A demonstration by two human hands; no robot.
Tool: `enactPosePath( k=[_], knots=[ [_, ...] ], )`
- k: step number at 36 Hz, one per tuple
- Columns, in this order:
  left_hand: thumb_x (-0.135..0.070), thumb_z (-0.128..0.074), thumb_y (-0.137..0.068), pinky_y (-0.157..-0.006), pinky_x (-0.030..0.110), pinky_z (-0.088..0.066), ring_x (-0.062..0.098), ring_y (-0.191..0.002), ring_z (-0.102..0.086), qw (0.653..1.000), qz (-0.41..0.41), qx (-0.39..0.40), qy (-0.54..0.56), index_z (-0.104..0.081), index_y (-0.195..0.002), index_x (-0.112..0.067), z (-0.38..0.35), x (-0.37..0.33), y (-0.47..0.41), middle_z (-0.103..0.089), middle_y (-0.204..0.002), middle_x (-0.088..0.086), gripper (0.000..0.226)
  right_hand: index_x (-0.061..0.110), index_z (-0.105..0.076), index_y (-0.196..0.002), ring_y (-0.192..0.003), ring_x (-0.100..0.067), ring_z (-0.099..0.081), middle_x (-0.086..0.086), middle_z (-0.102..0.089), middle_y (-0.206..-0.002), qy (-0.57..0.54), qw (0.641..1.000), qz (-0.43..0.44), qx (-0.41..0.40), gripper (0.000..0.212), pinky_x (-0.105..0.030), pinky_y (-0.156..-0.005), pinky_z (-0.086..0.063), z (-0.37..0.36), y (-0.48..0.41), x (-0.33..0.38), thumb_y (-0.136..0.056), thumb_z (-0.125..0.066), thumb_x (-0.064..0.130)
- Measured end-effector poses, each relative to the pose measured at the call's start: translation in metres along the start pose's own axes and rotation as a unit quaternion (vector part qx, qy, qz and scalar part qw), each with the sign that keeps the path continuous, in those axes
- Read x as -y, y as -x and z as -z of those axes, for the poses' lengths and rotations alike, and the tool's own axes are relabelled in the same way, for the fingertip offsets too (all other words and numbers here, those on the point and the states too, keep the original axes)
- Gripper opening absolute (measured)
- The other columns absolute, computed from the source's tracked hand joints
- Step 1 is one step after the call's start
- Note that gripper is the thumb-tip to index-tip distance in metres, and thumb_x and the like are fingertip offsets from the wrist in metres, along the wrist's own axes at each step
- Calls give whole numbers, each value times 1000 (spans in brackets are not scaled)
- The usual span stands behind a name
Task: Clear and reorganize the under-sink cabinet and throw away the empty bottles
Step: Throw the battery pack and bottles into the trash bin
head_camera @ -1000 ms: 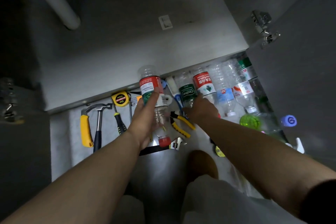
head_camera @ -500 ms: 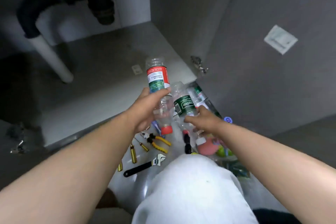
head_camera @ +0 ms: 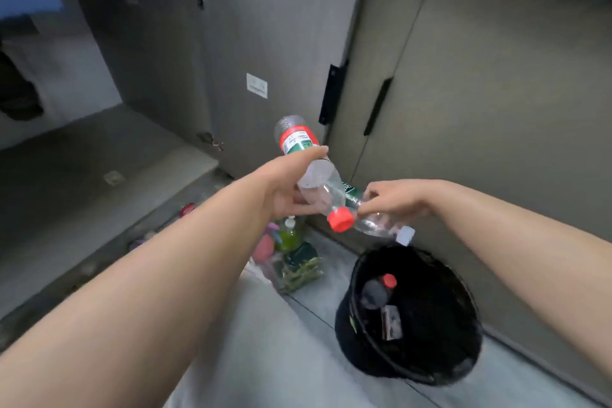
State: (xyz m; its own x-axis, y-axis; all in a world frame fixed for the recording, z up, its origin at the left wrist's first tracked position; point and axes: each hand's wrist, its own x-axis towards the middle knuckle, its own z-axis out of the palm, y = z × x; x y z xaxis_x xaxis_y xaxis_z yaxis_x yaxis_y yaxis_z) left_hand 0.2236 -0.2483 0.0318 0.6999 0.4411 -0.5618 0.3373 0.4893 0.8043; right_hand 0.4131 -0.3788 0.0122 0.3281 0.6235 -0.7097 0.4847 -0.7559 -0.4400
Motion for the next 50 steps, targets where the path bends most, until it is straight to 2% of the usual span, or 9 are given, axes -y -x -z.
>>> enactPosePath(
  k=[10,17,21,25,32,37,44,47,50],
  knots=[
    [-46,-79,-81,-83,47,-62,34,-92,-76,994,43,72,-74,-61,-126,-13,-42,56,-4,-76,-106,16,58,10,-59,-121,-75,-24,-68,-13,-70,-103,68,977,-174,99,55,-37,-69,-59,-1,59,-139,-77,-82,34],
    [-50,-74,-86,-55,31,-55,21,-60,-65,991,86,77,-63,-64,-110,-14,-41,60,-3,-69,-81,7,44,9,-56,-109,-69,-24,-68,-13,-68,-98,136,967,-210,44,54,-27,-48,-54,-51,27,-157,-74,-83,40],
    [-46,-68,-92,-64,31,-53,20,-60,-58,990,112,84,-31,-59,-112,-14,-39,60,-6,-61,-81,7,39,17,-42,-112,-66,-22,-64,-9,-58,-98,119,975,-185,40,53,-27,-48,-53,-82,8,-152,-75,-78,32],
    [-37,-69,-91,-73,38,-55,24,-65,-59,990,119,67,-31,-56,-117,-11,-37,59,-9,-63,-89,12,39,11,-54,-106,-73,-25,-71,-11,-61,-102,111,982,-149,20,41,-32,-57,-61,-110,-12,-146,-77,-75,30],
    [-20,-65,-84,-83,48,-60,29,-80,-68,989,129,41,-57,-54,-126,-11,-30,62,-16,-68,-106,16,44,20,-50,-114,-88,-30,-69,-3,-65,-106,134,977,-90,-138,55,-33,-72,-55,-142,-35,-147,-70,-72,46],
    [-29,-71,-89,-53,34,-57,28,-73,-75,987,109,35,-108,-60,-122,-11,-32,62,-15,-74,-107,17,39,22,-59,-105,-100,-36,-61,-7,-52,-114,111,979,-28,-169,27,-41,-87,-54,-158,-45,-145,-81,-65,32],
    [-55,-77,-80,-63,29,-60,20,-71,-72,984,74,48,-153,-69,-115,-16,-33,64,-18,-77,-97,9,53,26,-60,-111,-107,-32,-56,-6,-54,-116,117,976,27,-184,26,-37,-88,-51,-157,-53,-144,-86,-58,17],
    [-52,-80,-79,-83,34,-62,25,-88,-74,984,76,51,-150,-68,-118,-13,-32,65,-19,-77,-108,14,56,28,-60,-105,-102,-29,-59,-2,-52,-111,103,978,25,-180,26,-35,-84,-52,-153,-52,-144,-83,-61,15],
    [-47,-82,-79,-79,35,-63,27,-95,-76,986,85,61,-130,-67,-119,-10,-32,65,-18,-78,-104,15,56,27,-59,-108,-100,-27,-59,-1,-51,-109,101,981,23,-164,29,-31,-79,-49,-151,-51,-147,-82,-62,15]
  ],
)
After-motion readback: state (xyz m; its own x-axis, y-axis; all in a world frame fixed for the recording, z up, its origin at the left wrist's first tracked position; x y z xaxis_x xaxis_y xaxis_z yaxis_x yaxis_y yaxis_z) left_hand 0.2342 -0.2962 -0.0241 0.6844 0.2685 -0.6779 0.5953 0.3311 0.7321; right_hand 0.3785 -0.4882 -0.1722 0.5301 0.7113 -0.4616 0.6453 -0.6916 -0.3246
